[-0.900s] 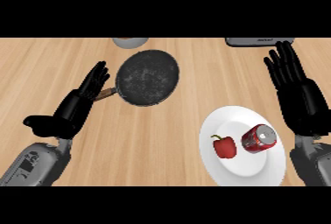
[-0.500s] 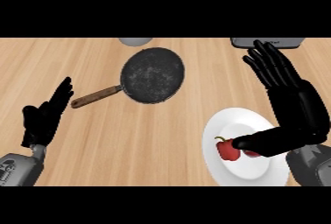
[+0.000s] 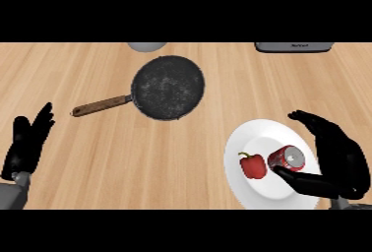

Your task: Pick the bell pepper from the plate and place it in the pan

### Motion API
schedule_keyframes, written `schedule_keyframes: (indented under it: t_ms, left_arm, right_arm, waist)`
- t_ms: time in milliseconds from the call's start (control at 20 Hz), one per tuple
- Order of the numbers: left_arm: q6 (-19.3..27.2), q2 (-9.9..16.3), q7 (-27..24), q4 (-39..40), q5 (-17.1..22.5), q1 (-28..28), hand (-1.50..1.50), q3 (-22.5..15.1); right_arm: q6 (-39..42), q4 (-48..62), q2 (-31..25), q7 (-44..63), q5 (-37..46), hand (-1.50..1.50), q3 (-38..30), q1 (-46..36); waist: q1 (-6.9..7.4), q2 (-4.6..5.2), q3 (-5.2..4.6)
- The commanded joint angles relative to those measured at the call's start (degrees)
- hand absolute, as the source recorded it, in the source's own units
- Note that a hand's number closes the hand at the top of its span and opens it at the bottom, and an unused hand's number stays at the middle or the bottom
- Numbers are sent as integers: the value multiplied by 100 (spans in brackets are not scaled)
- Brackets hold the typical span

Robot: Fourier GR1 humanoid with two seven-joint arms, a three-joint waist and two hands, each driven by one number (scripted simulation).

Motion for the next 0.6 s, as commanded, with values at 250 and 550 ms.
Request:
schedule_keyframes:
  t_ms: [250, 550]
  left_arm:
    - [-61, 63, 305, -73, -105, 8, 0, 164]
    - [50, 80, 339, -47, -196, 59, 0, 166]
  right_arm:
    - [174, -913, -1232, 222, 1155, -150, -201, 638]
    - [199, -1856, -2509, 1994, 2584, -150, 60, 426]
  waist:
    - [-26, -31, -24]
    - [-64, -52, -55]
